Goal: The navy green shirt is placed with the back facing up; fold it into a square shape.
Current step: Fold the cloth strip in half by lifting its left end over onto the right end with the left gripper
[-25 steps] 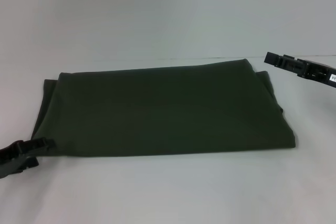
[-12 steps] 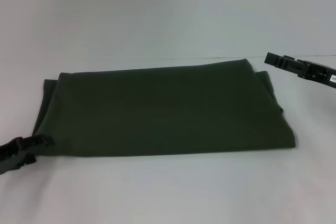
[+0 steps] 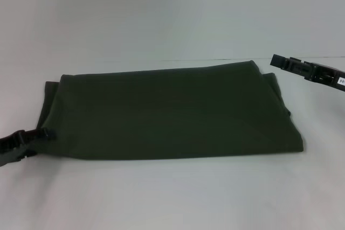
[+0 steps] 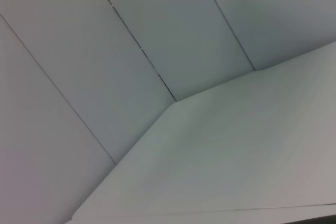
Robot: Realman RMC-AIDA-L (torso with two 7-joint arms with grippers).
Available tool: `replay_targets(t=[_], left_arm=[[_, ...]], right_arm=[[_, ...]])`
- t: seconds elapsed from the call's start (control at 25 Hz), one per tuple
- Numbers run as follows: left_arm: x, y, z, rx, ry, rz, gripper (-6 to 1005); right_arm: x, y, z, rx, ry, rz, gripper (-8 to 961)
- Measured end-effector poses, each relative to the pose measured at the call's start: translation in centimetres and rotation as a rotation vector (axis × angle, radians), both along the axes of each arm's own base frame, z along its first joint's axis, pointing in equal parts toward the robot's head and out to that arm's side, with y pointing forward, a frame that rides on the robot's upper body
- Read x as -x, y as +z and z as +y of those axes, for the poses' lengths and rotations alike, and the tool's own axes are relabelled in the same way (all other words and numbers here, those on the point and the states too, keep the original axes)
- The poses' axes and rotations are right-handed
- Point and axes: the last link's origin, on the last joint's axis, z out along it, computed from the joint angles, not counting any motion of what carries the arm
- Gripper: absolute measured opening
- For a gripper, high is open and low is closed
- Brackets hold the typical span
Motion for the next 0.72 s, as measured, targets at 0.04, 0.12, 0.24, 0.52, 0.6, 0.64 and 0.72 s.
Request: replay_targets(t=[0.04,0.12,0.24,0.52,0.6,0.64,0.72], left_arm=[[-0.1,0.14,0.1,0.0,-0.005,0.001,848],[-0.28,0.33,0.19,-0.001,-0.014,-0.002,848],[-0.27,0.34,0.09,0.002,-0.015,-0.003,848],[0.05,-0.15,-0.62,0.02,-0.006,-0.014,848],[0.05,-0.18,-0.69,0.023,-0.006,-0.016,848],[0.07,-0.22,-0.72,0.024,-0.005,-0.017,848],[0.15,-0.28,-0.75,0.023,-0.001,-0.017,847]], right_arm=[[-0.05,0.01,-0.03,0.0,-0.001,0.0,854],[-0.13,0.02,-0.08,-0.001,-0.004,0.001,854],[-0.25,-0.01,-0.18,-0.001,-0.007,0.002,854],[-0.36,-0.18,-0.35,0.0,-0.01,0.003,854],[-0.35,-0.18,-0.36,0.001,-0.009,0.004,854],[-0.35,-0.19,-0.36,0.001,-0.009,0.004,854],[-0.34,-0.19,-0.36,0.001,-0.009,0.004,854]])
